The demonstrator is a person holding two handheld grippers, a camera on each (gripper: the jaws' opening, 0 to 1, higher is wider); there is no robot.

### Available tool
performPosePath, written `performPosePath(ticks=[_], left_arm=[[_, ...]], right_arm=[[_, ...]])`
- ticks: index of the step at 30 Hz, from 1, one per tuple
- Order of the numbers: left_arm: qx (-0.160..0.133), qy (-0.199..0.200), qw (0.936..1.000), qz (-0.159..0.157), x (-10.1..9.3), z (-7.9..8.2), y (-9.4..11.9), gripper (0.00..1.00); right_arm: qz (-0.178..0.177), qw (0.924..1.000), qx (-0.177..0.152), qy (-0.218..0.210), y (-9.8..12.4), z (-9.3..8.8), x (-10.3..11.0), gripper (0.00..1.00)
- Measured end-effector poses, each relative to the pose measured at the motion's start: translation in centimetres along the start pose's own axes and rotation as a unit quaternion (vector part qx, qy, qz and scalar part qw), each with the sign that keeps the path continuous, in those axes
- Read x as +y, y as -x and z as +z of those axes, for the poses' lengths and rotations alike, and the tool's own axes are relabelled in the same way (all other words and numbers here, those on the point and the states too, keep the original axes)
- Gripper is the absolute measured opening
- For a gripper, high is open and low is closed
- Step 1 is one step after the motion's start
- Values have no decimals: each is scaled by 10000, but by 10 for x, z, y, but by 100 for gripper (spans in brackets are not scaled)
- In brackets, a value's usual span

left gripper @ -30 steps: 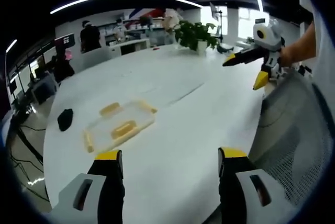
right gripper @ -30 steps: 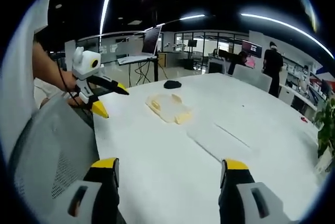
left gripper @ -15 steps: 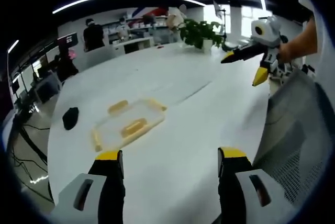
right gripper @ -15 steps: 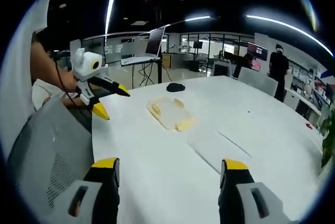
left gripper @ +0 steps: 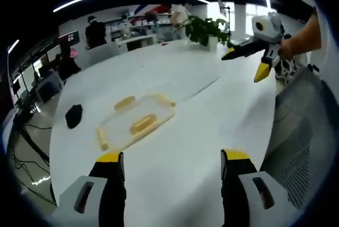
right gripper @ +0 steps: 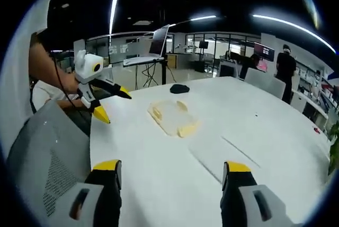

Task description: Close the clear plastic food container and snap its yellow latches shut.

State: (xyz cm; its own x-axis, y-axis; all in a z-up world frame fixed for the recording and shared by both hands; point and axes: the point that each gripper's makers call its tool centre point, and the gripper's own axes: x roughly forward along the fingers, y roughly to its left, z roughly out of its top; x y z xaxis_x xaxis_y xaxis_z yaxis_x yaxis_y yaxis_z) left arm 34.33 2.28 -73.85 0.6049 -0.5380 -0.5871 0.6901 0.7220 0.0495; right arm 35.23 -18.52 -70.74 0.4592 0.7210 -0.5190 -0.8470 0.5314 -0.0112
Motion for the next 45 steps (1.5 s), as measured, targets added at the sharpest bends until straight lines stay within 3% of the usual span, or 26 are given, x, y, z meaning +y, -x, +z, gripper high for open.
performPosePath(ticks=[29, 45], left_arm=[[232, -172, 9996, -19, 33, -8, -11, 71], [391, -514, 9979, -106, 54, -7, -22, 70]], right_arm=[[473, 9978, 73, 465, -50, 22, -7, 76], [654, 9954, 173, 677, -76, 25, -15, 75]])
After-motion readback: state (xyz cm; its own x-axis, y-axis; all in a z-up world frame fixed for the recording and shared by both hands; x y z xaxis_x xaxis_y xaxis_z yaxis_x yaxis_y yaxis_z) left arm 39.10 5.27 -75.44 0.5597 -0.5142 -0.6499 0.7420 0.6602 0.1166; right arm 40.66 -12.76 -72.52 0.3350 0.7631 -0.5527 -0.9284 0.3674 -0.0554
